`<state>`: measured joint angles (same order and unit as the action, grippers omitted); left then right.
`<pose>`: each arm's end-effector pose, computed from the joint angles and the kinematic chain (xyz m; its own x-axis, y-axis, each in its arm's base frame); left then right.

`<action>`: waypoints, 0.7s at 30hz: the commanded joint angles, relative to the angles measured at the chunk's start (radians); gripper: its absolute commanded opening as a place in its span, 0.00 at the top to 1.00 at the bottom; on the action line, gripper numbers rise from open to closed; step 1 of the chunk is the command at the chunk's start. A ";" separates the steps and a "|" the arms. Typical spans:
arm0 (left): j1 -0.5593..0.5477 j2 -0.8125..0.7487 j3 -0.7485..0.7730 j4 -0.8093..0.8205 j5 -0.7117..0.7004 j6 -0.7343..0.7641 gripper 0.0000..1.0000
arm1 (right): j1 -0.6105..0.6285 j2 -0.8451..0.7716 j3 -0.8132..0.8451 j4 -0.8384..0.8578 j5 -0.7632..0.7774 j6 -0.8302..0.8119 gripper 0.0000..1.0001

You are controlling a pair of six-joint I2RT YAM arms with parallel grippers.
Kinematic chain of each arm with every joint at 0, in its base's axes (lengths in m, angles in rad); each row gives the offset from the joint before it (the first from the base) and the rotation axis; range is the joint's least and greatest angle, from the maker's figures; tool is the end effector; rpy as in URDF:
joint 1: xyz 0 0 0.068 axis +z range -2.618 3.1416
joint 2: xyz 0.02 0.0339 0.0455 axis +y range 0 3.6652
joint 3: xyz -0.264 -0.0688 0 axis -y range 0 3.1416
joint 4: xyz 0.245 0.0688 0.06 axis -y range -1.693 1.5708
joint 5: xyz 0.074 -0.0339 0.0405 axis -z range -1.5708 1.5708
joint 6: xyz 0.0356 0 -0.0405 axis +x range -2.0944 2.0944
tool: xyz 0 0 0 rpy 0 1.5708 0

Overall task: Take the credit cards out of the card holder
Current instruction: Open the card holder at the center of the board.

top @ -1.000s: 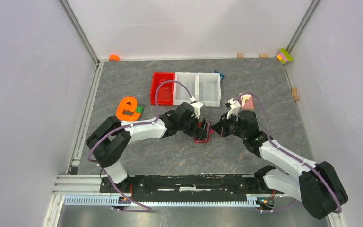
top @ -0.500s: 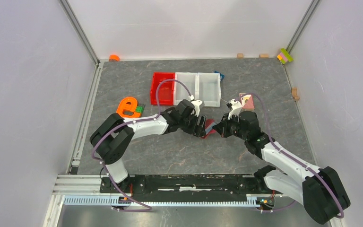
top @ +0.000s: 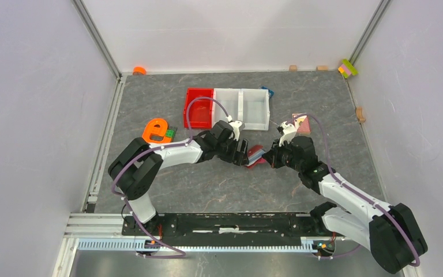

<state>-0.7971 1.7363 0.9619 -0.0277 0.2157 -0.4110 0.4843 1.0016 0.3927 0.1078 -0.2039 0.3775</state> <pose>0.2435 -0.2601 0.1673 -0.7812 0.2412 -0.5758 0.5352 0.7336 -0.4188 0.1811 0.1034 0.1927 -0.6212 0.0811 -0.7794 -0.4132 0.8112 0.4137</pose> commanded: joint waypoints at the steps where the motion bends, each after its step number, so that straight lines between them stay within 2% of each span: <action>1: 0.014 -0.043 -0.005 0.023 0.001 -0.017 0.15 | 0.005 -0.021 0.027 0.010 0.013 -0.013 1.00; 12: 0.035 -0.013 0.015 0.023 0.033 0.007 0.14 | 0.005 -0.011 0.017 0.024 -0.042 -0.028 1.00; 21: 0.044 -0.084 -0.055 0.148 0.069 0.014 0.14 | 0.005 -0.020 0.019 0.000 -0.043 -0.042 1.00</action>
<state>-0.7574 1.7306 0.9447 0.0330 0.2649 -0.4107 0.4843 0.9997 0.3927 0.1024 -0.2356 0.3569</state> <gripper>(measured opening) 0.862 0.014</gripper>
